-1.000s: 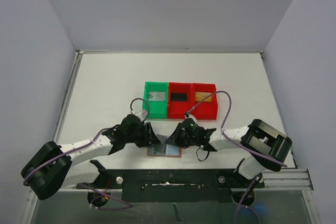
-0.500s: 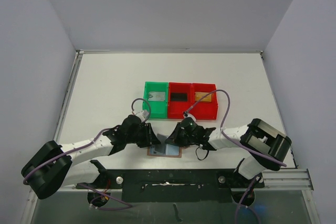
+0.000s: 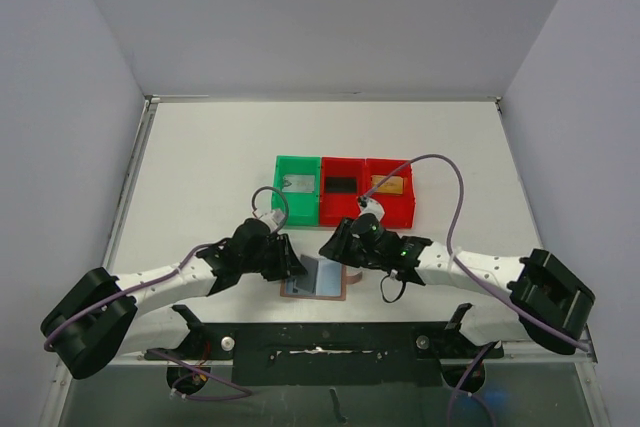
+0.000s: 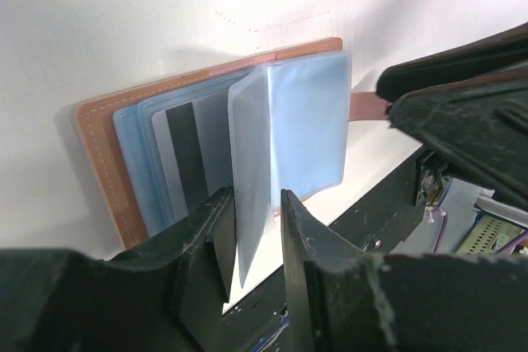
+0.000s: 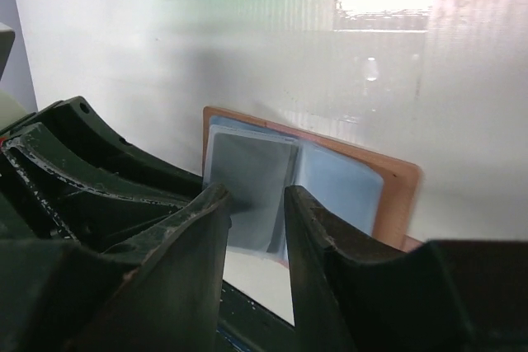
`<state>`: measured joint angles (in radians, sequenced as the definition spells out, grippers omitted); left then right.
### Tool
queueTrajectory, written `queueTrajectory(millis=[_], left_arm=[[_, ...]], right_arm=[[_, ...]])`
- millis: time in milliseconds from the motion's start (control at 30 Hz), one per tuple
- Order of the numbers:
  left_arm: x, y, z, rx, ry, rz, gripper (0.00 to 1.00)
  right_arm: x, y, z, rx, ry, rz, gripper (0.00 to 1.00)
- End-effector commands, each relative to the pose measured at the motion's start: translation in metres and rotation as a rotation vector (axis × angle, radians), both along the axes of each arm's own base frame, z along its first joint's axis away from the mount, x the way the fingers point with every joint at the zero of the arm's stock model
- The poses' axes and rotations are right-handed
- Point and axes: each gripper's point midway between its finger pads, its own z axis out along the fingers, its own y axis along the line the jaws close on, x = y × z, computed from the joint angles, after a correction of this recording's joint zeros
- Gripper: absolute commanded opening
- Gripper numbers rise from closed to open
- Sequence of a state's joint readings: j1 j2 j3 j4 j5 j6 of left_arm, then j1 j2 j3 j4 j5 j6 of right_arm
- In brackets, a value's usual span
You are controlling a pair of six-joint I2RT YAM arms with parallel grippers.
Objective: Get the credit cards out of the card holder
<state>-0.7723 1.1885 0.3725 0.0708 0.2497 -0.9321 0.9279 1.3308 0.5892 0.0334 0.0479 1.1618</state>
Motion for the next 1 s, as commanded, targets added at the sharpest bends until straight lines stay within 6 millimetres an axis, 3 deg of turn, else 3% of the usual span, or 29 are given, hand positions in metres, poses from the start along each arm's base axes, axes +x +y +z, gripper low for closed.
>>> queueTrajectory(millis=[0,267,433,567,800,967], left_arm=[[0.014,-0.023,0.031,-0.087,-0.077,-0.035,0.27],[0.006,-0.052,0.041,-0.124,-0.075,-0.134,0.32],[-0.001,-0.076,0.048,-0.063,-0.128,-0.242,0.44],[-0.001,-0.083,0.053,-0.032,-0.158,-0.257,0.51],[0.015,-0.060,0.059,0.040,-0.218,-0.124,0.56],[0.019,-0.036,0.046,0.099,-0.204,-0.027,0.57]], right_arm=[[0.008,-0.038,0.004,-0.081,-0.030,-0.152,0.34],[-0.005,-0.078,0.009,-0.062,-0.057,-0.242,0.42],[-0.007,-0.087,0.018,-0.041,-0.094,-0.254,0.48],[-0.005,-0.090,0.026,-0.021,-0.118,-0.269,0.51],[-0.005,-0.086,0.032,0.022,-0.137,-0.260,0.53],[-0.007,-0.073,0.034,0.056,-0.147,-0.196,0.53]])
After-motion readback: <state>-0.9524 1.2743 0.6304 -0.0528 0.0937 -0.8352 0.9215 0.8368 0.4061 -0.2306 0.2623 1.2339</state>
